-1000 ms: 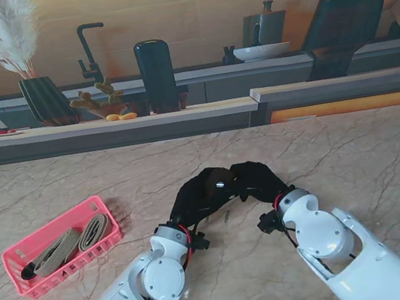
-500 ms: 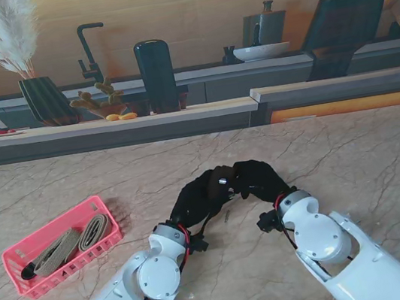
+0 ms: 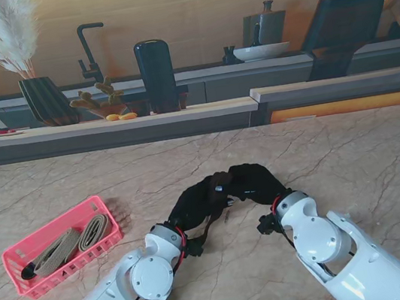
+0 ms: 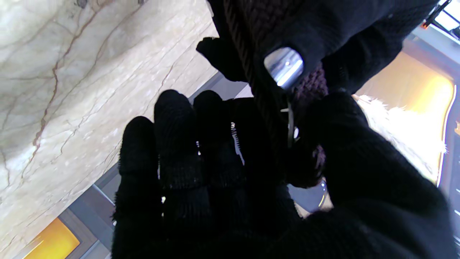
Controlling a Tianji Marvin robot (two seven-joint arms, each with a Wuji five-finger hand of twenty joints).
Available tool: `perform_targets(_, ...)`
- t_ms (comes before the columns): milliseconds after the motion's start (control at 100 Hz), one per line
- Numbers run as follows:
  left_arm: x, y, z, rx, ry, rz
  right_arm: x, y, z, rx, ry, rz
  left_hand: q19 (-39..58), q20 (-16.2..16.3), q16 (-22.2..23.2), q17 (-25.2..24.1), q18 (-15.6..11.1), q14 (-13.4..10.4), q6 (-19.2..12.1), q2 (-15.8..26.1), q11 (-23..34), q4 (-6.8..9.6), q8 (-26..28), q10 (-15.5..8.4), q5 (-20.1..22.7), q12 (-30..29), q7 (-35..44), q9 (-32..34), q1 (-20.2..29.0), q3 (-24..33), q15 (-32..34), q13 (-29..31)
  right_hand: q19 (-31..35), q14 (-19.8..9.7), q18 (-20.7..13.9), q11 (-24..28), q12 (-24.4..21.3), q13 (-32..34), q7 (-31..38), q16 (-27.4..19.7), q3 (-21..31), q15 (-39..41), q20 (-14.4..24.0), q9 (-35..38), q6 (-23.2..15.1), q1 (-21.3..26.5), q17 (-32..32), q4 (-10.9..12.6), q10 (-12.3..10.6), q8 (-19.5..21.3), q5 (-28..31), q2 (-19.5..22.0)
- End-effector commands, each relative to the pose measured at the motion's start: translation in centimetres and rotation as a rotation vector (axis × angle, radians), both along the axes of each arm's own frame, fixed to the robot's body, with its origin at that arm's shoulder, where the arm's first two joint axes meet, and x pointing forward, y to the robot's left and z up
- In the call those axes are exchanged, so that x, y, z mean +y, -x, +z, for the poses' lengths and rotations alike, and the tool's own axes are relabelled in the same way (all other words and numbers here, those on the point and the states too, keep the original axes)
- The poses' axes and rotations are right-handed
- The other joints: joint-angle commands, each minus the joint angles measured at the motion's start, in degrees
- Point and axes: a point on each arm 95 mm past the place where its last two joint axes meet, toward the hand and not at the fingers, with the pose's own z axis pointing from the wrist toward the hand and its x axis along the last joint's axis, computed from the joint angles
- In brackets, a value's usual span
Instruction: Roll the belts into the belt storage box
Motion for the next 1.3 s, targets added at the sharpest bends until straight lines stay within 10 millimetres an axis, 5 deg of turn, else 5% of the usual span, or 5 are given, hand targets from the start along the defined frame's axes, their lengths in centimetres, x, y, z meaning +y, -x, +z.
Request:
perform_targets(0, -1.7, 1.1, 0.2, 0.006, 0.001, -0.056, 1.3, 0.2, 1.0, -0.007, -0.026, 0.040, -0.5, 0.3, -0.8, 1.0, 1.2, -0.1, -10.3, 7.6, -2.0, 3.72, -1.5, 2.0, 7.2, -1.6, -1.9, 0.7, 8.4, 8.0, 1.3, 4.1, -0.1, -1.5, -0.8, -0.7, -0.8, -0.1, -0.2, -1.3, 4.2, -1.2, 0.3, -0.2, -10.1, 4.8, 0.3, 3.0, 0.9, -2.0, -2.0, 0.6)
perform_targets(350, -1.5, 0.9, 0.3, -0.039, -0.044, -0.075, 1.7, 0.1, 0.9, 0.032, -0.043, 0.048, -1.5, -1.9, -3.5, 4.9, 0.2, -2.4, -10.1, 4.3, -3.4, 4.77, -6.5, 2.1, 12.0, -7.8, -5.8, 3.2, 7.3, 4.6, -0.2, 7.8, 0.7, -1.5, -1.4, -3.8, -3.3, 4.7, 1.6, -4.1, 17.2, -4.8, -0.5, 4.7, -10.9, 7.5, 3.3, -1.7, 0.3, -4.1, 1.7, -2.3)
perform_targets(570, -1.3, 0.9, 0.2, -0.045, -0.014, -0.078, 1.3, -0.1, 1.0, -0.013, -0.052, -0.032, -2.4, -2.1, -2.3, 1.4, 0.9, -2.8, -11.0, -6.4, -2.9, 2.21, -5.6, -0.3, 12.2, -7.3, -6.0, 1.2, -26.4, 33.5, 0.1, 4.2, 1.2, -2.1, -1.9, -4.8, -3.9, 6.6, 1.8, -4.8, 16.5, -5.7, -0.6, 6.5, -12.2, 6.8, 4.8, -2.3, -0.5, -3.7, 2.0, -1.8)
perform_targets(720, -1.5, 1.1, 0.1, -0.011, 0.025, -0.097, 1.1, -0.3, 0.9, -0.022, -0.047, -0.073, -3.7, -0.7, -0.9, -2.2, 0.9, -0.9, -9.8, 8.2, -5.0, 4.44, -6.9, 0.4, 9.1, -6.8, -11.0, -2.9, -15.8, 6.9, -2.4, -0.8, 1.4, -2.2, -2.0, -4.7, -3.9, 6.7, 1.7, -4.8, 16.3, -5.7, -0.7, 6.4, -12.1, 6.8, 4.8, -2.0, -0.5, -3.8, 1.9, -1.6)
perform_targets(1290, -1.5, 1.1, 0.4, -0.004, -0.010, -0.109, 0.3, -0.2, 1.3, 0.024, -0.009, 0.039, -3.2, -0.5, -1.9, -1.8, 1.7, 0.1, -9.2, 10.1, -5.9, 3.65, -5.4, 2.2, 7.9, -7.6, -10.3, -2.6, 8.4, 4.4, -4.0, -0.2, 0.4, -1.3, -1.5, -4.4, -3.7, 4.8, 1.1, -4.4, 16.7, -5.2, -1.6, 4.6, -10.4, 7.7, 3.2, -1.8, 0.5, -4.2, 1.3, -2.7)
